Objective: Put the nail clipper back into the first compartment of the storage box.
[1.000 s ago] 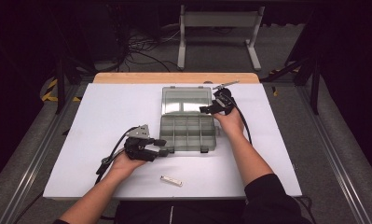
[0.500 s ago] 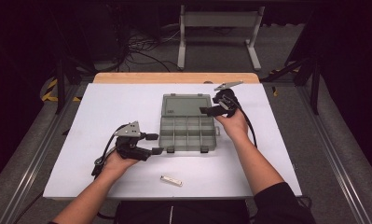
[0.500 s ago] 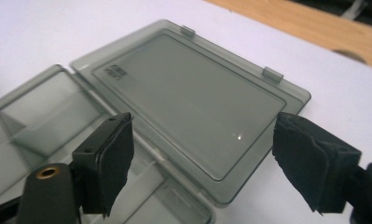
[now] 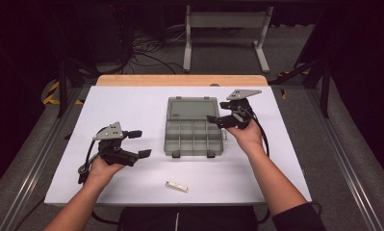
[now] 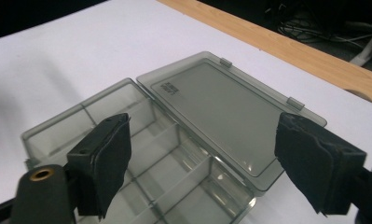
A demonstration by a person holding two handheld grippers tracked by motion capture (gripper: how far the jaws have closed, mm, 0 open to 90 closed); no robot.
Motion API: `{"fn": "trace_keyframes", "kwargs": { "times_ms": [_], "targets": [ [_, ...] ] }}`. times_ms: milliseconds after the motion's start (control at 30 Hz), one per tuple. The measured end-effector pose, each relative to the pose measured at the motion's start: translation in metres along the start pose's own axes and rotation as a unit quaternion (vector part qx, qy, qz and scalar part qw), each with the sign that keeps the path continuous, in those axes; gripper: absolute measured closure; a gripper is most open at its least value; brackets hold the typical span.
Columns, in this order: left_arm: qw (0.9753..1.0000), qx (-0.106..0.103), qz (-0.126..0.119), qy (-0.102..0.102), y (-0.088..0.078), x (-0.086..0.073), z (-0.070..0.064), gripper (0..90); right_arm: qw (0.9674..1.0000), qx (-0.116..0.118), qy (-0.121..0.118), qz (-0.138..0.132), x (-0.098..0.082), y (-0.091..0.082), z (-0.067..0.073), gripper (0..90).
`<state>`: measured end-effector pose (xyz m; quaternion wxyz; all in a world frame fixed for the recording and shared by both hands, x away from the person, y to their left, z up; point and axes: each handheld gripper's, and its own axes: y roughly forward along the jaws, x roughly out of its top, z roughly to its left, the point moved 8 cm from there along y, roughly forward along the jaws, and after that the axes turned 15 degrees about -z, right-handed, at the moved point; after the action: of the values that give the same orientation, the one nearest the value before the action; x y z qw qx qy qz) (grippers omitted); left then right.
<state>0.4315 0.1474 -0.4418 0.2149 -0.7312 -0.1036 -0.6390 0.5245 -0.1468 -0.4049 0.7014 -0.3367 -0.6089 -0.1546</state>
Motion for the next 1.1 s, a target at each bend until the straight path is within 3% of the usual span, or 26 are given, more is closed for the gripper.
{"fn": "trace_keyframes", "kwargs": {
  "times_ms": [233, 333, 433, 533, 600, 633, 700, 800, 900, 1000, 1100],
  "targets": [
    [0.9998, 0.019, -0.01, 0.003, -0.016, -0.004, 0.004, 11.2, 0.9997, 0.017, -0.012, -0.012, 0.005, -0.009, 0.017, 17.5],
    [0.9991, 0.025, -0.033, -0.006, -0.02, 0.001, 0.007, 8.3, 0.999, 0.031, -0.024, -0.02, 0.008, -0.012, 0.027, 17.4],
    [0.9992, 0.022, -0.034, -0.004, -0.022, 0.002, 0.006, 7.5, 0.9982, 0.04, -0.035, -0.027, 0.01, -0.014, 0.035, 17.0],
    [0.9975, 0.05, -0.051, 0.003, -0.025, 0.004, 0.01, 3.1, 0.9964, 0.059, -0.049, -0.036, 0.014, -0.016, 0.046, 15.0],
    [0.9972, 0.046, -0.059, -0.001, -0.026, 0.005, 0.01, 2.5, 0.9959, 0.064, -0.052, -0.035, 0.016, -0.017, 0.049, 14.8],
    [0.9972, 0.04, -0.063, -0.012, -0.026, 0.006, 0.01, 2.5, 0.9956, 0.068, -0.055, -0.034, 0.017, -0.017, 0.053, 14.6],
    [0.9968, 0.037, -0.07, -0.016, -0.027, 0.006, 0.009, 2.5, 0.9952, 0.072, -0.062, -0.026, 0.02, -0.018, 0.06, 14.7],
    [0.9962, 0.038, -0.079, -0.004, -0.028, 0.006, 0.007, 1.9, 0.9948, 0.07, -0.074, -0.001, 0.019, -0.017, 0.069, 12.0],
    [0.9964, 0.039, -0.076, -0.008, -0.031, 0.003, 0.007, 2.0, 0.9942, 0.076, -0.072, 0.021, 0.018, -0.016, 0.08, 10.6],
    [0.9956, 0.051, -0.078, -0.007, -0.036, 0.001, 0.008, 1.8, 0.9921, 0.084, -0.086, 0.036, 0.018, -0.014, 0.09, 11.2],
    [0.9938, 0.066, -0.089, 0.014, -0.039, 0.001, 0.007, 2.0, 0.9893, 0.097, -0.095, 0.054, 0.017, -0.011, 0.101, 12.3]
  ]
}}
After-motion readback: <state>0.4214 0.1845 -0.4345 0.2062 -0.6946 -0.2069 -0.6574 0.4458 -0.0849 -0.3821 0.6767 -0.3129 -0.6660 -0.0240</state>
